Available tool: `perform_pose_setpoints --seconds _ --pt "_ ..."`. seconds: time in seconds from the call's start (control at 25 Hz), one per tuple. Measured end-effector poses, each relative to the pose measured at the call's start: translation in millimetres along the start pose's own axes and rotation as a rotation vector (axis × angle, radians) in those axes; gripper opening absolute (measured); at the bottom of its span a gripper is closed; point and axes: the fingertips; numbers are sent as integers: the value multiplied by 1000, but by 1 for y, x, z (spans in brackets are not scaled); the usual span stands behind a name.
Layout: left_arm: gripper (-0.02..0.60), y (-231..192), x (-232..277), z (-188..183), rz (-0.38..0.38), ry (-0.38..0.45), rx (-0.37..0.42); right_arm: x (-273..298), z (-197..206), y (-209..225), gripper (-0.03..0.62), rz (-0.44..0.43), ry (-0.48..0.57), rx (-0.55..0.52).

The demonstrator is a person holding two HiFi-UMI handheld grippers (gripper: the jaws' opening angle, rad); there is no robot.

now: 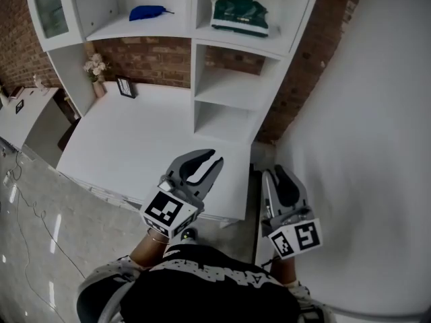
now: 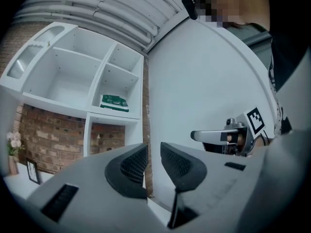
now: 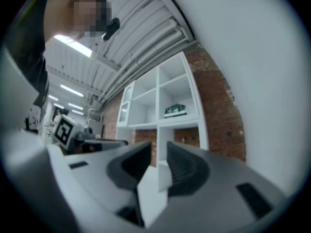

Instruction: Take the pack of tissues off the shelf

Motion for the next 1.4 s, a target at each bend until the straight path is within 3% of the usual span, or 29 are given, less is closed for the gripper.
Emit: perform_pose_setpoints --seconds 0.32,0.52,0.72,0.88,1.4 --pt "110 -38 19 -13 24 33 12 41 -11 6 106 17 15 -32" --pt "115 -71 29 -28 42 70 92 71 -19 8 109 31 33 -55" --pt "117 -99 39 -40 45 94 99 97 -18 8 110 54 35 -82" --pt "118 -119 49 -48 68 118 149 114 -15 10 113 71 16 -86" --pt "173 -160 97 -84 91 164 220 162 -47 44 123 122 53 -133"
Point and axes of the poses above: the fingertips, and each gripper's own axes: x forward along the fingers, y to its right, z out of its underside, and after that the axes turned 8 degrees about y, right-handed
